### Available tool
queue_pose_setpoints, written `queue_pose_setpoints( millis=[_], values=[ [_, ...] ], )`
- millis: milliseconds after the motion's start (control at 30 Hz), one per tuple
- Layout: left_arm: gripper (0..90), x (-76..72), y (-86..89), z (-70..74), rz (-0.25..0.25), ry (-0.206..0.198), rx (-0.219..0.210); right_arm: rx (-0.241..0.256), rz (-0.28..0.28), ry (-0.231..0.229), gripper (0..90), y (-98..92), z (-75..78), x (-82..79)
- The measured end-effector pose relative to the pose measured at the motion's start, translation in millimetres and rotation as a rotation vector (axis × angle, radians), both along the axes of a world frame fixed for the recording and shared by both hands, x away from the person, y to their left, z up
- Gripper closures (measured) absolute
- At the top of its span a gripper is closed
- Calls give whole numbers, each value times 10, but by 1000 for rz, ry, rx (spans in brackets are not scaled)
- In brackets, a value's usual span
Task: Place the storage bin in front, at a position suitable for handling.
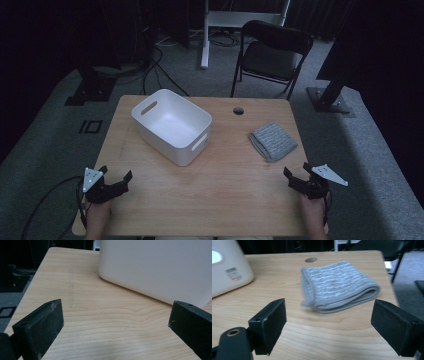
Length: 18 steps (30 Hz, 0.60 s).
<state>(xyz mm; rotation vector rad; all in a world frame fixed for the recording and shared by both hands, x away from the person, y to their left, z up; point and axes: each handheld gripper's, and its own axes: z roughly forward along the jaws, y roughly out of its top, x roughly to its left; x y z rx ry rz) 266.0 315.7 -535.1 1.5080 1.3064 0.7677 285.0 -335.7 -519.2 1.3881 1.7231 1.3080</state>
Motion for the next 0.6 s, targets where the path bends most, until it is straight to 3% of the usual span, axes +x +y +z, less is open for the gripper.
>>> queue_pose_setpoints(
  millis=[200, 333, 400, 467, 600],
  values=[
    [0, -3, 19, -3, 10, 13, -5, -1, 34, 32, 114, 26, -34, 21],
    [0, -11, 40, 2, 24, 8, -7, 12, 83, 104, 114, 68, -81, 136],
    [0, -10, 29, 2, 20, 10, -6, -35, 86, 107, 114, 108, -66, 171],
    [0, -6, 15, 3, 11, 14, 1, -16, 103, 98, 128, 130, -33, 196],
    [0, 8, -18, -1, -11, 19, 8, -24, 150, 106, 128, 225, 2, 269]
  ],
)
